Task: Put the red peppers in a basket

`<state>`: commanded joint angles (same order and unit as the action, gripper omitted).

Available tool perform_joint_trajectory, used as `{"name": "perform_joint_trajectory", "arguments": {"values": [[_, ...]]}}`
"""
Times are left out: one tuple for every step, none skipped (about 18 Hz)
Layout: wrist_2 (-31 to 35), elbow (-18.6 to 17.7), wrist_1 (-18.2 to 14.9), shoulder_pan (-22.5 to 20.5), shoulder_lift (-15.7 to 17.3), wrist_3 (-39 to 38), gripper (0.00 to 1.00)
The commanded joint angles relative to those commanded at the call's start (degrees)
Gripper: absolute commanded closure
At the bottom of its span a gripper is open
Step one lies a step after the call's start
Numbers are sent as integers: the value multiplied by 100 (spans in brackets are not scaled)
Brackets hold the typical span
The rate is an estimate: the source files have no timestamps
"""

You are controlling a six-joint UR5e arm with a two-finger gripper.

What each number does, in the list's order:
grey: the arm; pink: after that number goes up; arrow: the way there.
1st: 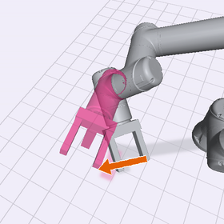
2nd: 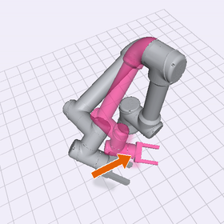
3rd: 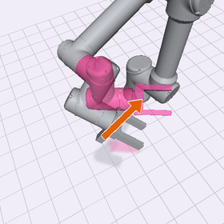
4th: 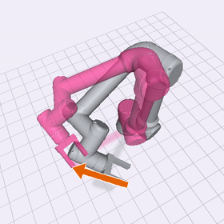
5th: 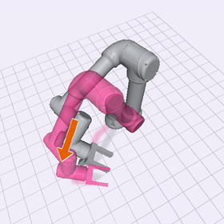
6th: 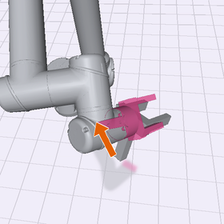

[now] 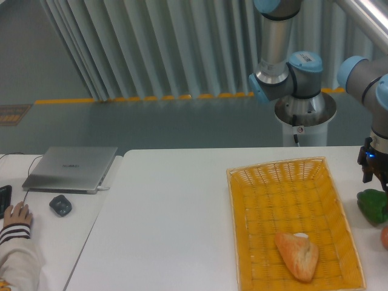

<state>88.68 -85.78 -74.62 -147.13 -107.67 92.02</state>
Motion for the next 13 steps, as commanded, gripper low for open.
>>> {"name": "perform_joint_trajectory", "arguments": {"values": [[0, 0, 0, -9, 0, 0, 0], [-18, 0, -17, -9, 0, 0, 0], [-27, 0, -26, -9, 0, 0, 0], [-27, 0, -26, 0, 0, 0, 0], [-18, 9, -26, 26, 17, 0, 0], [-18, 9, -26, 61, 52, 9, 0], [0, 26, -18, 149, 79, 44, 0], [17, 35, 0, 228, 88, 53, 0], [17, 35, 26, 255, 79, 44, 0], [17, 9, 35, 264, 79, -17, 0], [17, -9, 44, 281, 44, -35, 0], [17, -26, 44, 264, 35, -44, 0], [26, -35, 157, 238, 44, -218, 0]]}}
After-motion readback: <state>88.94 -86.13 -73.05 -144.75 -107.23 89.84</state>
